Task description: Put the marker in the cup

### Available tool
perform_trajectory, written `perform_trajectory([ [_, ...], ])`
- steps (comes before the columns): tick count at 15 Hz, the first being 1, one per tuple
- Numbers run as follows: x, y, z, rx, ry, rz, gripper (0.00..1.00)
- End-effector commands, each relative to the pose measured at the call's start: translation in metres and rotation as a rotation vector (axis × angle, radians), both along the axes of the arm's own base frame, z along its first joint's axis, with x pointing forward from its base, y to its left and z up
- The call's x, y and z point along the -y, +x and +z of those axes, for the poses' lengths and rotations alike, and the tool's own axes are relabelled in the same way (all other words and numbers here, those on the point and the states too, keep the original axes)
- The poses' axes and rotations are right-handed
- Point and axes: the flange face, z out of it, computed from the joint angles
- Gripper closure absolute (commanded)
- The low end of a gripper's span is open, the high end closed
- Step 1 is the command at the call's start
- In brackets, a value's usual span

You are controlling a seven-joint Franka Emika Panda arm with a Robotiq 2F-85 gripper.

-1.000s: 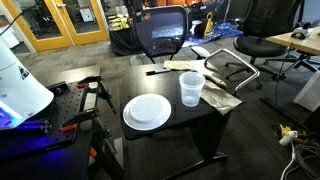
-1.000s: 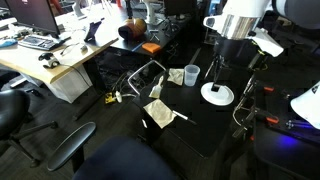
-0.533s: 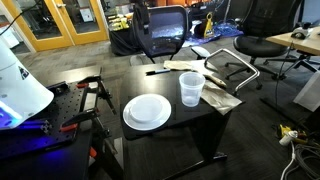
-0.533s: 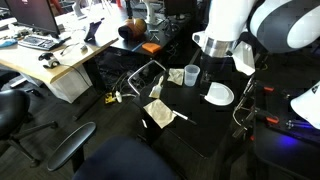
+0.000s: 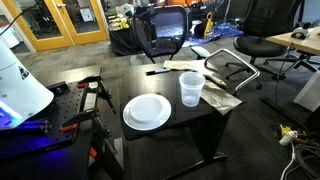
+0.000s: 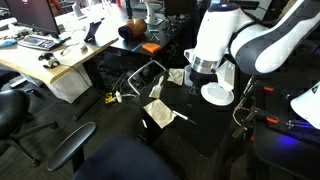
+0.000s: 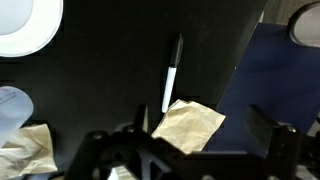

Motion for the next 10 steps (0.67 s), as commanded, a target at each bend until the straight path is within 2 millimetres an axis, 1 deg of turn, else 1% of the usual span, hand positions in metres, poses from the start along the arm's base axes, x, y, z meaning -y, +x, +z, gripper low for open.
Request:
perform_trajectory([
  [1,0.001,0.002,-0.004,-0.003,0.001,-0.004,0.0],
  [6,0.001,0.006,-0.01,-0.002,0.002,-0.006,0.0],
  [8,0.001,0.011,-0.021,0.0,-0.013,-0.022,0.0],
  [10,0.005,0.016,-0.033,0.002,-0.039,-0.045,0.0],
])
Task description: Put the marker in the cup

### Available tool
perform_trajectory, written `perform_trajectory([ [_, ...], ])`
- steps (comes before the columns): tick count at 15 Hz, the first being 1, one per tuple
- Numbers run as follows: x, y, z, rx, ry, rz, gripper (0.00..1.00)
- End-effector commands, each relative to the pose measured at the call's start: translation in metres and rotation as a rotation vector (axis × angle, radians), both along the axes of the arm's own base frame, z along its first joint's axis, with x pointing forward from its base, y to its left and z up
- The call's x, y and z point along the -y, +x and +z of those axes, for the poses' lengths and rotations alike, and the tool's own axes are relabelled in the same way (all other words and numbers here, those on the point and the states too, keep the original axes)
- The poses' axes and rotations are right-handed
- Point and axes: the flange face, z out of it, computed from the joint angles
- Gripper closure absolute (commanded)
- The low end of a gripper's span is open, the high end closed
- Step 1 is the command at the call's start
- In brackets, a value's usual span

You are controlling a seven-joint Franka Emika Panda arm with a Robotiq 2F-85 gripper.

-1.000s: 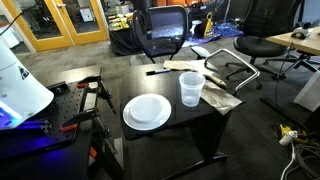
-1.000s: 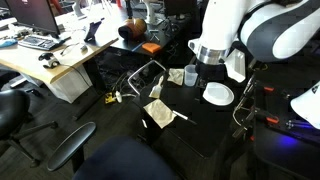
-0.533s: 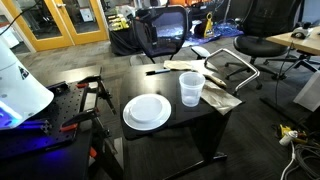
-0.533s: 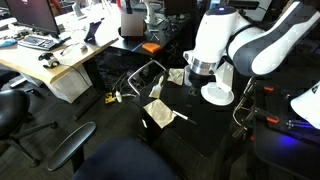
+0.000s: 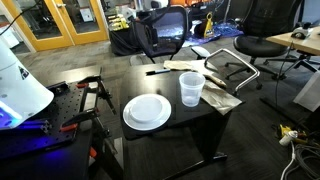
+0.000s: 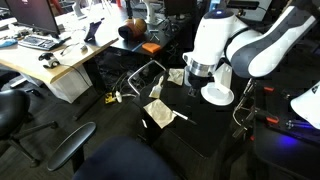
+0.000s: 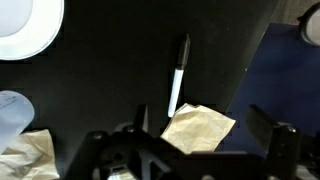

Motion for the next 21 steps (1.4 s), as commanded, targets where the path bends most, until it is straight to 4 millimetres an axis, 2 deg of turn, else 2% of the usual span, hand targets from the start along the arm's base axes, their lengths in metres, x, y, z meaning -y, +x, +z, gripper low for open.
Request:
perform_trajectory([
  [1,0.002,0.012,-0.022,0.013,-0.029,-0.042,0.0],
  [4,0.003,0.017,-0.042,0.007,-0.036,-0.054,0.0],
  [12,-0.014,0.02,-0.091,-0.039,-0.048,-0.043,0.0],
  [16,-0.02,0.024,-0.106,-0.041,-0.055,-0.048,0.0],
  [21,-0.014,0.034,-0.115,-0.031,-0.056,-0.083,0.0],
])
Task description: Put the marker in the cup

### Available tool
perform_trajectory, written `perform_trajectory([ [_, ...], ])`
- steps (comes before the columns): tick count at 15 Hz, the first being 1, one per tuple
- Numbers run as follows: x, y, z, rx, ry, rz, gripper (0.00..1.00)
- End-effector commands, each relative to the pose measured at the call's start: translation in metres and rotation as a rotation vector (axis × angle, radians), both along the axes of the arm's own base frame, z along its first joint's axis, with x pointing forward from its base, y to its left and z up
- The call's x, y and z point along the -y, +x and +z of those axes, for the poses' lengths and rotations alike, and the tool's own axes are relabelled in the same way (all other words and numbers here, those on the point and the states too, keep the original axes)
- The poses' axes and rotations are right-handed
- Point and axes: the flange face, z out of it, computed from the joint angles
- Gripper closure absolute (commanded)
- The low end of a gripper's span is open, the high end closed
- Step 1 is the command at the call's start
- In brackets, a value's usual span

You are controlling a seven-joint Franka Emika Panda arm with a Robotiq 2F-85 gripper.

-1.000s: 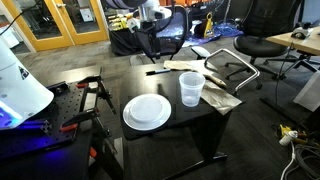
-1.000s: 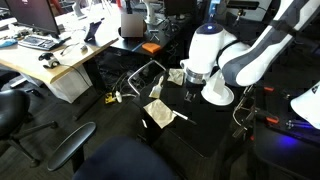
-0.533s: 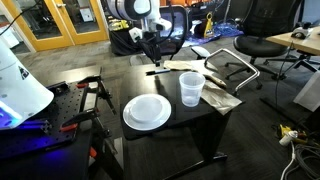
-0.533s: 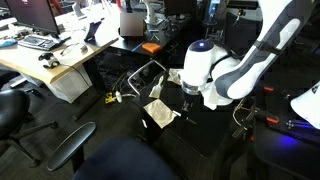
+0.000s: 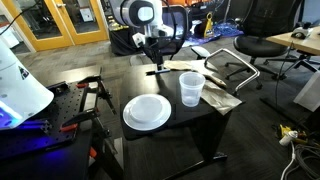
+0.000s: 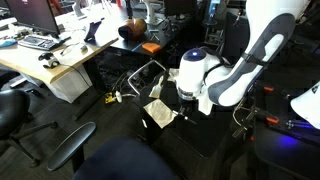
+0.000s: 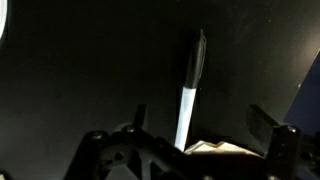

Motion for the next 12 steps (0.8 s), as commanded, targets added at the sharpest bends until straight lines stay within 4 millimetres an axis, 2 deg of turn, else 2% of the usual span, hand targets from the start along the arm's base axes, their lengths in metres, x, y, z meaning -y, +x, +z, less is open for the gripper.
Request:
perform_trajectory([
  [1,0.003,0.011,-0.005,0.029,0.006,-0.051,0.0],
  [5,0.009,0.017,-0.011,0.024,0.01,-0.08,0.0],
  [6,0.011,0.018,-0.013,0.018,0.009,-0.087,0.25],
  [7,0.011,0.018,-0.015,0.016,0.008,-0.089,0.26],
  [12,0.013,0.019,-0.02,0.01,0.009,-0.104,0.64],
])
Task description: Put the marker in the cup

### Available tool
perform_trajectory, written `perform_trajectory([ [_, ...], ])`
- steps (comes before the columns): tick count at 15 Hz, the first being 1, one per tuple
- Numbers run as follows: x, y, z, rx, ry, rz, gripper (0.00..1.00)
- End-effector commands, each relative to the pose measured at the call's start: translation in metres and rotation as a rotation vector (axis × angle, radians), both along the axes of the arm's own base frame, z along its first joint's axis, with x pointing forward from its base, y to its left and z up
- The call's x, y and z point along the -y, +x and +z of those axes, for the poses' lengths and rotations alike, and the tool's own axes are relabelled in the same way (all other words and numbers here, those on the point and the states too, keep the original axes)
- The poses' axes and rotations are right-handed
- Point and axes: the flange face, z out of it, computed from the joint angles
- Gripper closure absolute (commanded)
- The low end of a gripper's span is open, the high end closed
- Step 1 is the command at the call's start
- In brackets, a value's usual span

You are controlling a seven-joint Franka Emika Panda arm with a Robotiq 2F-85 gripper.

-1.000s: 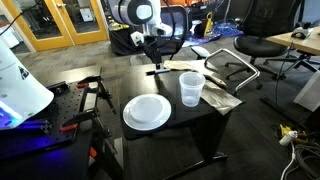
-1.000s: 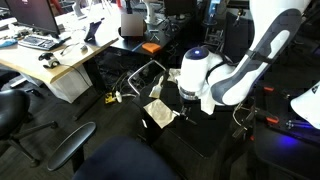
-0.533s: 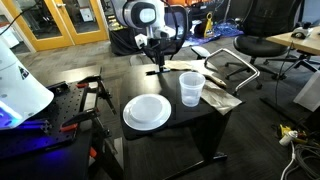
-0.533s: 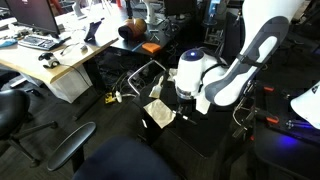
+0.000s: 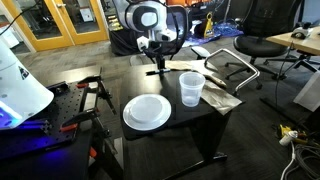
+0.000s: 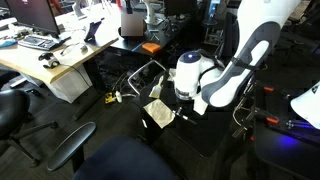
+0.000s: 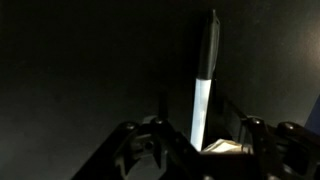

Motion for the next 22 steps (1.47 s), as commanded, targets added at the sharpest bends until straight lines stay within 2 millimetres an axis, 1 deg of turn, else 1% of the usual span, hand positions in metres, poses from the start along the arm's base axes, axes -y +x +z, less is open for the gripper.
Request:
perform_trajectory([
  [1,0.002,0.005,-0.003,0.015,0.008,-0.033,0.73],
  [2,0.001,0.006,-0.002,0.016,0.01,-0.035,0.79],
  [3,0.0,0.006,-0.001,0.018,0.011,-0.037,0.88],
  [5,-0.001,0.006,0.002,0.022,0.015,-0.038,1.0],
  [6,-0.001,0.004,0.008,0.026,0.014,-0.041,1.0],
  [8,0.001,0.002,0.019,0.035,0.015,-0.048,0.97],
  [10,0.005,0.002,0.037,0.056,0.025,-0.066,0.97],
  [12,0.011,0.003,0.058,0.086,0.023,-0.093,0.97],
  [16,0.033,0.009,0.106,0.147,0.015,-0.145,0.97],
  [19,0.049,0.007,0.142,0.184,0.012,-0.155,0.97],
  [22,0.062,0.003,0.17,0.22,0.001,-0.176,0.97],
])
